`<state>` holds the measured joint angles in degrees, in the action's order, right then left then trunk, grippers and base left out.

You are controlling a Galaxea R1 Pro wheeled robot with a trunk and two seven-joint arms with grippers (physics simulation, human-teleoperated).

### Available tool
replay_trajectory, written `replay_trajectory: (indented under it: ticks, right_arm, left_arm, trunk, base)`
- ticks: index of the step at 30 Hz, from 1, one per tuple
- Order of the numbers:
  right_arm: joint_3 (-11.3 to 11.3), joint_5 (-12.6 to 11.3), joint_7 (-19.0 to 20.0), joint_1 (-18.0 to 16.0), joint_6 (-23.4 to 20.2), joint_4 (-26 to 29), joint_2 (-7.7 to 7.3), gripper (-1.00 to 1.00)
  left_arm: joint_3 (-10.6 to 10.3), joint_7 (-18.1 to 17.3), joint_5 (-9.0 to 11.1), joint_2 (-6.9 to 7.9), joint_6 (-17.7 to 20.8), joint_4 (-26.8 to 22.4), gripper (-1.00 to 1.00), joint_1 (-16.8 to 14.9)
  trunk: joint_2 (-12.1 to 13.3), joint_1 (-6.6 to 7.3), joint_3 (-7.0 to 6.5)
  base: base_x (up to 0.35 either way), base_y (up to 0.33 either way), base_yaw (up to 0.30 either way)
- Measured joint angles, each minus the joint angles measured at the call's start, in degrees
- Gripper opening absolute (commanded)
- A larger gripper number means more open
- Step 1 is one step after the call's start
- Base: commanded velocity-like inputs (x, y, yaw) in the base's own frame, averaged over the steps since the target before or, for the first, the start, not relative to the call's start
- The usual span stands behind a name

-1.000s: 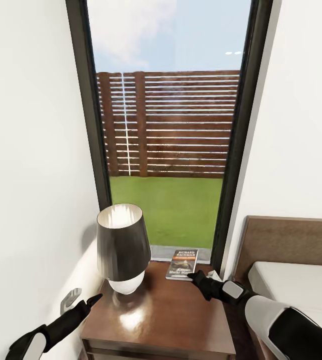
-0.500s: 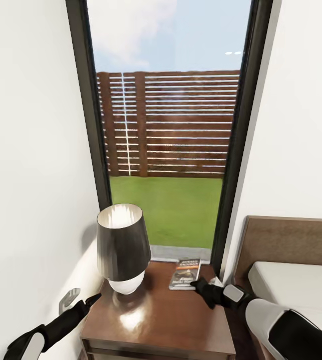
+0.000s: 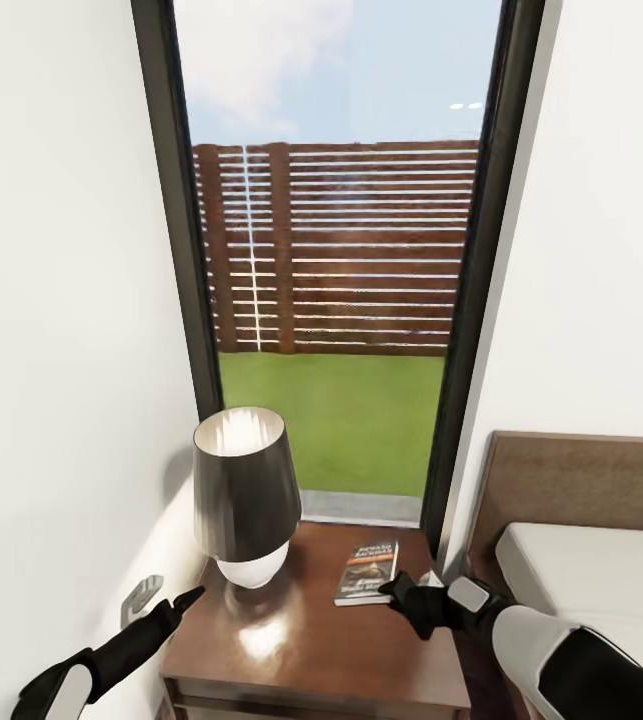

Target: In the bedroom, move the book from the bed onto either nightstand, and place the two sandals side by side next to the bed.

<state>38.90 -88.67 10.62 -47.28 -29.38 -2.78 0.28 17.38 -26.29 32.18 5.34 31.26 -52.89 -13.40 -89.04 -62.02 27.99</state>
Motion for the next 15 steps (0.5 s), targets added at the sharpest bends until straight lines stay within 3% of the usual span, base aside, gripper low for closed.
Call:
replay_trajectory:
  ticks: [15]
  right_arm:
    - [-0.18, -0.08, -0.38, 0.31, 0.14, -0.09, -0.13, -1.00]
  left_arm:
    - [-0.06, 0.00, 0.00, -0.14, 0.00, -0.01, 1.00, 0.00]
  trunk:
    - [-6.02, -3.30, 2.69]
  base:
    - [0.000, 0.000, 0.000]
